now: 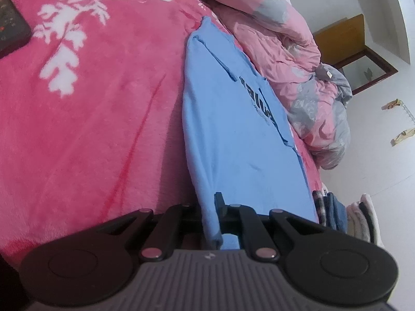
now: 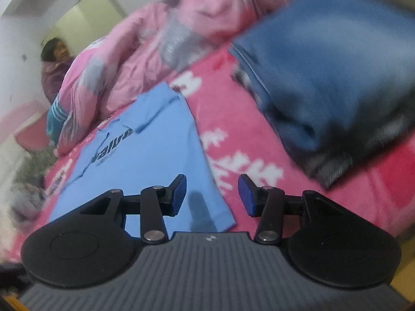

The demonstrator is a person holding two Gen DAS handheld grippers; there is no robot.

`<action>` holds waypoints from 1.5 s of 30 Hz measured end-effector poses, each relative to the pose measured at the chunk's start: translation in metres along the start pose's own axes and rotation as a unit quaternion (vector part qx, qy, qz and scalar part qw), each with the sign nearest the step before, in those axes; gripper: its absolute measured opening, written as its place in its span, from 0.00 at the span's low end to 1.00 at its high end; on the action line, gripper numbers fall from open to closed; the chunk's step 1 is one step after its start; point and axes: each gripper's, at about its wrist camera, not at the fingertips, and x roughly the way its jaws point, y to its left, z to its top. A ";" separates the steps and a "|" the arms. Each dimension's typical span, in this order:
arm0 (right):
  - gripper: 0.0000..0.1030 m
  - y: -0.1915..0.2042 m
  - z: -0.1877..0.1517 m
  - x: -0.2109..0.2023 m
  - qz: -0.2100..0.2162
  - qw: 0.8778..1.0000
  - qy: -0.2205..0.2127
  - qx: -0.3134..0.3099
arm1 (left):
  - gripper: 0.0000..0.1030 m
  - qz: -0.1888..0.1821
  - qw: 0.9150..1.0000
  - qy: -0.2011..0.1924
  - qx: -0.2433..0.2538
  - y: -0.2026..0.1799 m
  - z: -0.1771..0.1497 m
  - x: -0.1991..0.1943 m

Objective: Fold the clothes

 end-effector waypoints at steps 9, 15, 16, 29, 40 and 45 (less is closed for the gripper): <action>0.24 -0.033 -0.010 -0.007 0.074 0.991 0.029 0.109 | 0.07 0.003 1.000 0.003 0.000 0.001 -0.002 -0.001; 0.24 -0.026 0.000 0.003 0.102 0.988 0.058 0.102 | 0.07 0.009 1.000 0.004 0.001 0.000 -0.003 -0.003; 0.24 -0.025 0.000 0.002 0.107 0.987 0.064 0.102 | 0.08 0.010 1.000 0.003 0.002 -0.001 -0.004 -0.004; 0.11 -0.017 -0.004 0.011 0.115 0.987 0.062 0.099 | 0.07 0.023 1.000 -0.015 0.006 -0.005 -0.012 -0.006; 0.04 0.005 0.007 -0.021 0.157 0.983 -0.008 0.095 | 0.03 0.024 0.998 -0.051 0.017 -0.020 -0.023 -0.027; 0.04 0.020 0.011 -0.045 0.168 0.983 -0.032 0.072 | 0.03 -0.009 0.997 -0.070 0.002 -0.021 -0.024 -0.058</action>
